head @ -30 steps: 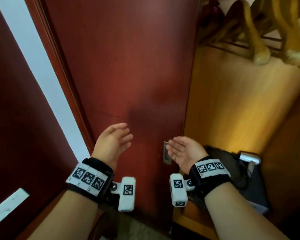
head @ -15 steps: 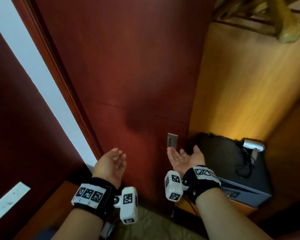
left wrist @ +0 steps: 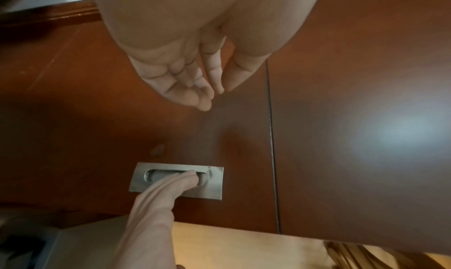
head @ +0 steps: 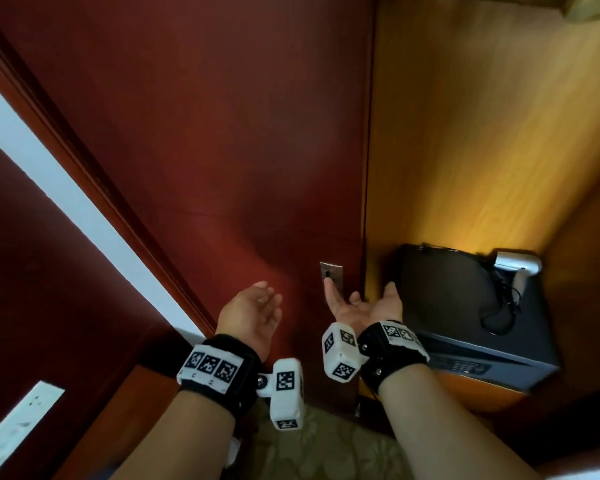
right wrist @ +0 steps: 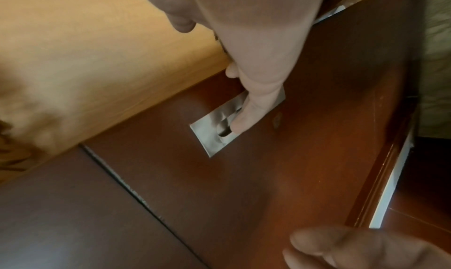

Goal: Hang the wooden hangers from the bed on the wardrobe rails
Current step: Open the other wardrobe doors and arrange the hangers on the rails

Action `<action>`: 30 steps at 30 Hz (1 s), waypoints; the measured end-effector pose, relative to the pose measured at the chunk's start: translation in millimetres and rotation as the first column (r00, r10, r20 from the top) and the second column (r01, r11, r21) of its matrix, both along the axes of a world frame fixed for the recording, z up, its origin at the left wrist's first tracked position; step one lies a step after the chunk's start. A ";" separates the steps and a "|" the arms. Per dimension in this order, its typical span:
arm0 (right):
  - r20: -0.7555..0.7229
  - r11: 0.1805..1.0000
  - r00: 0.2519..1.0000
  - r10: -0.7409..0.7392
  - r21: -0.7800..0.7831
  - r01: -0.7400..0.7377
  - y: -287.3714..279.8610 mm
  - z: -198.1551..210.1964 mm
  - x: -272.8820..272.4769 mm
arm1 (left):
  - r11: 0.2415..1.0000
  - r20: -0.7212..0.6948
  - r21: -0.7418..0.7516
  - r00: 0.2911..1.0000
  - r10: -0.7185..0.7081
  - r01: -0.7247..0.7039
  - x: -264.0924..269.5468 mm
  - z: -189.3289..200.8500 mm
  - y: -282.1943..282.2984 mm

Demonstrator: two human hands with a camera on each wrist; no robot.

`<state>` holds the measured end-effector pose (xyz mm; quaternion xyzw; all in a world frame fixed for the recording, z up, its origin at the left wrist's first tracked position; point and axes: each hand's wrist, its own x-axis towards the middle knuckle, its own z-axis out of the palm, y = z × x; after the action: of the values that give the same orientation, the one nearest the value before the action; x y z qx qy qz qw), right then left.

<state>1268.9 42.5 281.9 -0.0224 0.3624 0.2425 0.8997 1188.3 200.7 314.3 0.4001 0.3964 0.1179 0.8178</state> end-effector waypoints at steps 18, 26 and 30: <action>-0.030 0.894 0.899 -0.437 -0.122 0.430 3.7 23.0 -24.0 | 0.941 -0.075 -0.175 0.949 -0.305 0.289 42.1 -21.9 29.8; 0.006 0.792 0.799 -0.601 -0.130 0.596 -47.2 24.8 -34.5 | 0.897 -0.060 -0.240 0.916 -0.396 0.372 37.2 -22.3 15.6; 0.014 0.778 0.784 -0.621 -0.110 0.618 -79.7 25.6 -39.5 | 0.904 -0.058 -0.227 0.921 -0.385 0.363 38.6 -18.3 5.5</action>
<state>1229.5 -37.1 307.5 0.0519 0.3728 -0.0864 0.9224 1226.9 206.2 295.9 0.3849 0.3633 -0.1044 0.8420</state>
